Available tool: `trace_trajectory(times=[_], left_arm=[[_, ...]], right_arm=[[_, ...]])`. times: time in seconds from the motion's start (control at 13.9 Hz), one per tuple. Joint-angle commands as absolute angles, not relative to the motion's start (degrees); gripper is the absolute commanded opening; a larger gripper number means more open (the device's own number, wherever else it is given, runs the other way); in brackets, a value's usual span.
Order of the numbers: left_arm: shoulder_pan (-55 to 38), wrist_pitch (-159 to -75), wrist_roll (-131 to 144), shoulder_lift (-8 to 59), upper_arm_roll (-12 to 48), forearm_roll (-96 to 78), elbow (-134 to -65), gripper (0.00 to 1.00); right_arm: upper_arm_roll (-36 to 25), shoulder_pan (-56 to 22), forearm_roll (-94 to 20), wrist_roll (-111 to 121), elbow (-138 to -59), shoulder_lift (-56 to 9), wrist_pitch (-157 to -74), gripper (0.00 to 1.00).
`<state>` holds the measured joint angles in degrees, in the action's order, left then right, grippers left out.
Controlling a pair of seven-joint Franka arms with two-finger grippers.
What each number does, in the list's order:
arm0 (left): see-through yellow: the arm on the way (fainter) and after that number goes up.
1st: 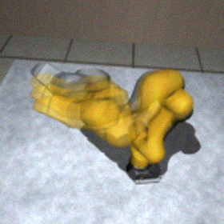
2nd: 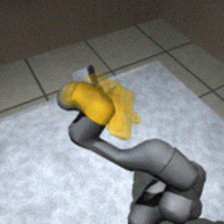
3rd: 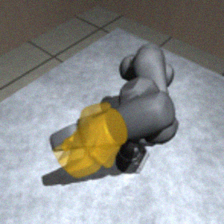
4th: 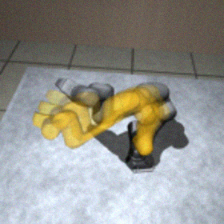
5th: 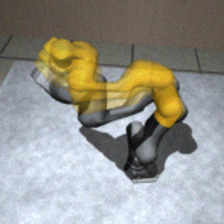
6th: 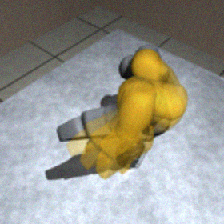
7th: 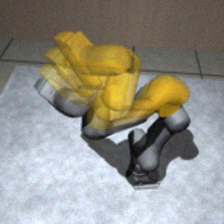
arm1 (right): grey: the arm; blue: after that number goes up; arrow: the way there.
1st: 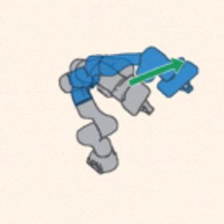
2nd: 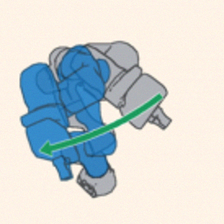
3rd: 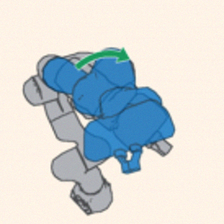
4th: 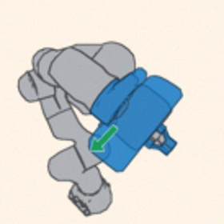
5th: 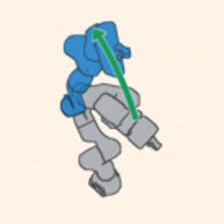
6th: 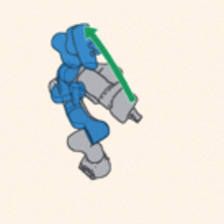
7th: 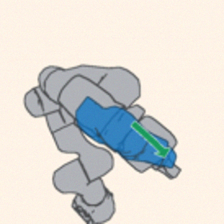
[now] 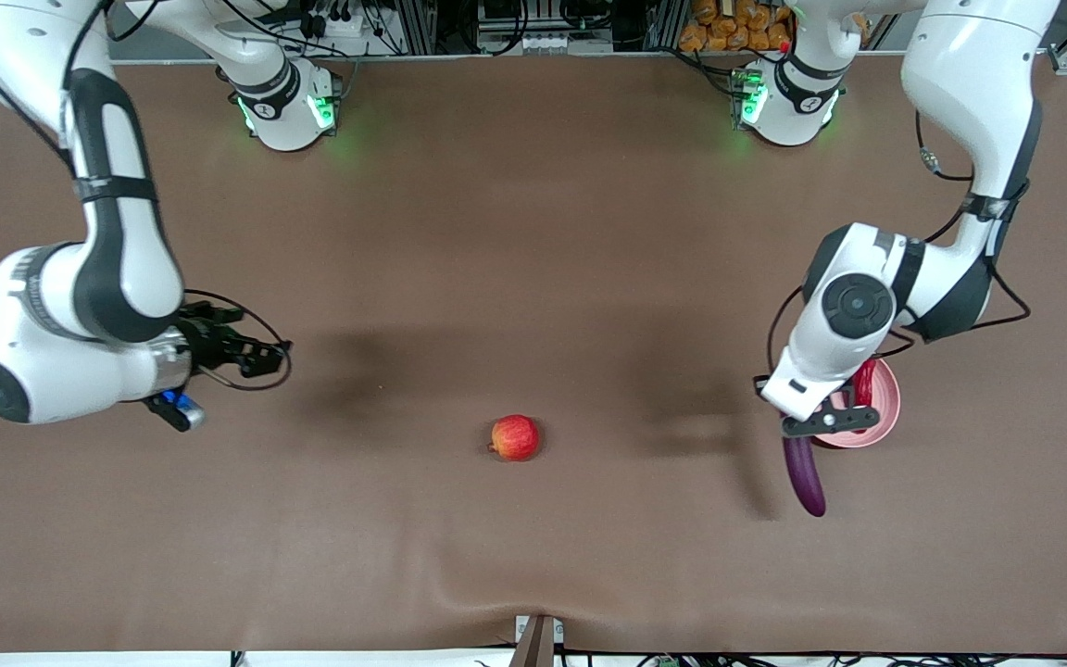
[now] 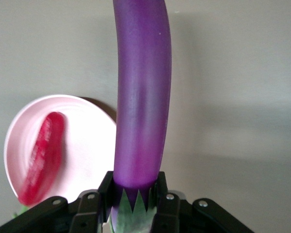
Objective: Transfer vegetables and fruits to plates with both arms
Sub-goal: 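Carry the eggplant to the pink plate while the right gripper releases the peach, then lower the eggplant onto the pink plate while the right gripper grasps the pomegranate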
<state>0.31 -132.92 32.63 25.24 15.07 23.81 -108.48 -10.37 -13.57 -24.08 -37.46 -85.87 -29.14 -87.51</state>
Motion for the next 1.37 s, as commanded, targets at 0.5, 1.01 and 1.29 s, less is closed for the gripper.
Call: trace_trajectory(times=[0.5,1.01,1.29], left_arm=[[6.84,-140.70,31.11,17.14,15.91,29.42,-125.50,0.00],[10.28,-147.04,31.03,19.24,15.91,33.49,-127.97,0.00],[10.28,-147.13,30.94,20.39,15.91,33.57,-127.79,0.00]], right_arm=[[-10.81,-28.20,-33.13,-63.14,-86.40,-32.42,-115.27,1.00],[-9.94,-35.94,-33.05,-77.84,-82.72,-43.49,-136.57,1.00],[-8.35,-38.93,-32.17,-83.76,-74.10,-51.41,-140.27,1.00]])
